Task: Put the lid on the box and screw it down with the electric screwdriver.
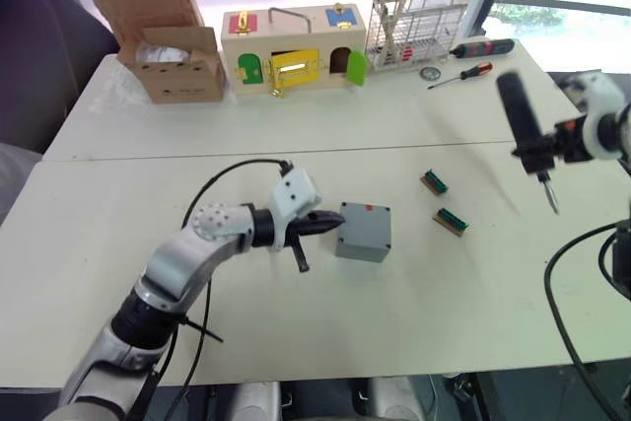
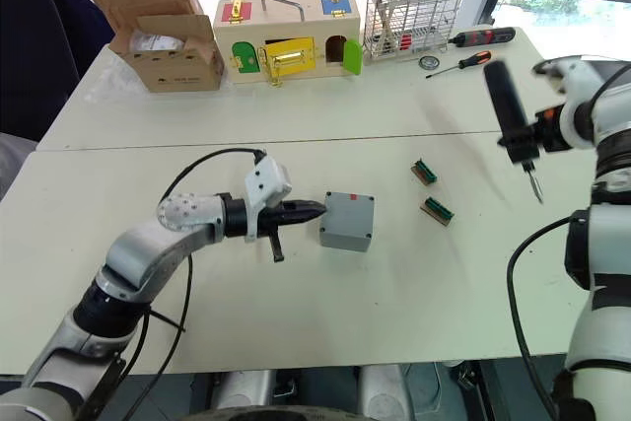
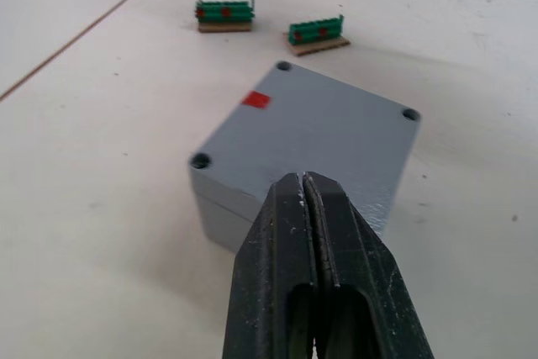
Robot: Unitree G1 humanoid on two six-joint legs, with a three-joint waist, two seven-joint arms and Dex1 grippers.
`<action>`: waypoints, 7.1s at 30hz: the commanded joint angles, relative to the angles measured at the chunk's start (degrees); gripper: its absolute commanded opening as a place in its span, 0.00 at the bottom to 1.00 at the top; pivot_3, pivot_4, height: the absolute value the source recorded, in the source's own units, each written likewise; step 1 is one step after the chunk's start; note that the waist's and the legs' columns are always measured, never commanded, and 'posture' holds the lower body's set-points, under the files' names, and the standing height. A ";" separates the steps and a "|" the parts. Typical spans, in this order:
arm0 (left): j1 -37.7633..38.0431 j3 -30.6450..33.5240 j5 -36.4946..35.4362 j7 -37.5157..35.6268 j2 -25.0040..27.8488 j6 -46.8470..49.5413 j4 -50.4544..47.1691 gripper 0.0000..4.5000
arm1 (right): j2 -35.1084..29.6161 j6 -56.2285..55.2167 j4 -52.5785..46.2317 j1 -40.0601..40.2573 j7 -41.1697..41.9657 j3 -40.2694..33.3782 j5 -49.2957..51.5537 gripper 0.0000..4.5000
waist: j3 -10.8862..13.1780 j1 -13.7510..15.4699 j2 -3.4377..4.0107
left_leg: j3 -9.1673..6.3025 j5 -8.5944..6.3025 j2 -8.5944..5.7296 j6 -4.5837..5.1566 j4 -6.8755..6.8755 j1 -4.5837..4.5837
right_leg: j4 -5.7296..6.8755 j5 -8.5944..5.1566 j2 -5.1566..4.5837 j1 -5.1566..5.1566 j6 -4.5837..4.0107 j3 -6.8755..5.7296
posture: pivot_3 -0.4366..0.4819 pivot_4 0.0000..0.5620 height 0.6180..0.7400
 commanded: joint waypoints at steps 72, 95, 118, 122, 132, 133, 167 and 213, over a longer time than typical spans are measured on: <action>-4.18 -8.98 12.12 -10.92 -4.74 -4.60 11.79 0.00 | 31.20 -26.85 -58.78 59.49 -34.98 0.30 28.40 0.42 | -1.98 1.02 -2.00 | -0.35 -0.37 0.07 0.63 0.00 0.64 | 0.27 -0.34 0.01 0.53 -0.44 0.08 | 0.48 0.27 0.90; -2.97 -10.18 13.21 -11.34 -5.24 -5.16 12.76 0.00 | 31.57 -31.94 -56.01 63.15 -35.46 1.38 27.35 0.42 | -2.68 1.04 -1.89 | -0.47 -0.52 0.20 0.81 -0.20 1.14 | -0.40 -0.41 -0.13 1.23 -0.58 -0.07 | 0.48 0.27 0.90; -2.39 -9.97 12.88 -11.12 -7.25 -5.49 13.37 0.00 | 29.03 -32.31 -59.85 54.74 -38.64 -8.60 33.69 0.42 | -2.50 1.36 -1.29 | -0.52 -0.60 0.03 0.90 -0.33 1.09 | -0.63 -0.42 -0.50 1.05 -0.61 -0.20 | 0.48 0.27 0.90; -2.69 -10.13 13.41 -11.36 -7.71 -6.33 14.56 0.00 | 25.11 -26.70 -65.95 50.93 -40.21 -13.00 40.03 0.42 | -1.94 1.37 -0.99 | -0.47 -0.60 -0.17 0.97 -0.33 0.83 | -0.60 -0.41 -0.76 1.03 -0.59 -0.23 | 0.48 0.27 0.90; -2.86 -5.57 10.83 -10.00 -9.03 -6.62 12.81 0.00 | 18.16 -12.58 -65.44 38.93 -47.97 -21.52 54.44 0.42 | -1.07 1.06 -0.73 | -0.41 -0.61 -0.21 1.10 -0.03 0.03 | -0.34 -0.35 -0.58 0.25 -0.51 -0.22 | 0.48 0.27 0.90; -2.89 -4.60 10.16 -9.46 -9.34 -6.31 12.01 0.00 | 17.48 -10.10 -64.20 37.80 -49.94 -22.71 56.06 0.42 | -0.99 1.07 -0.78 | -0.42 -0.61 -0.12 1.09 -0.04 0.03 | -0.34 -0.35 -0.50 0.24 -0.50 -0.23 | 0.48 0.27 0.90; 12.49 1.15 -3.00 2.71 6.35 13.28 -25.32 0.00 | -4.41 -3.02 27.44 -0.28 0.11 23.80 11.03 0.78 | 0.34 -0.28 -0.22 | -0.10 -0.15 -0.03 0.30 0.09 -0.30 | -0.31 -0.09 -0.06 -0.14 -0.13 0.00 | 0.48 0.27 0.90; -8.00 -7.29 18.48 -0.47 -7.70 -13.41 25.44 0.00 | 9.46 8.91 -74.98 54.53 -21.07 3.84 39.73 0.99 | 0.13 1.20 -1.01 | -0.31 -0.35 -0.01 0.68 0.14 0.00 | -0.22 0.11 -0.06 0.16 -0.12 -0.06 | 0.48 0.27 0.90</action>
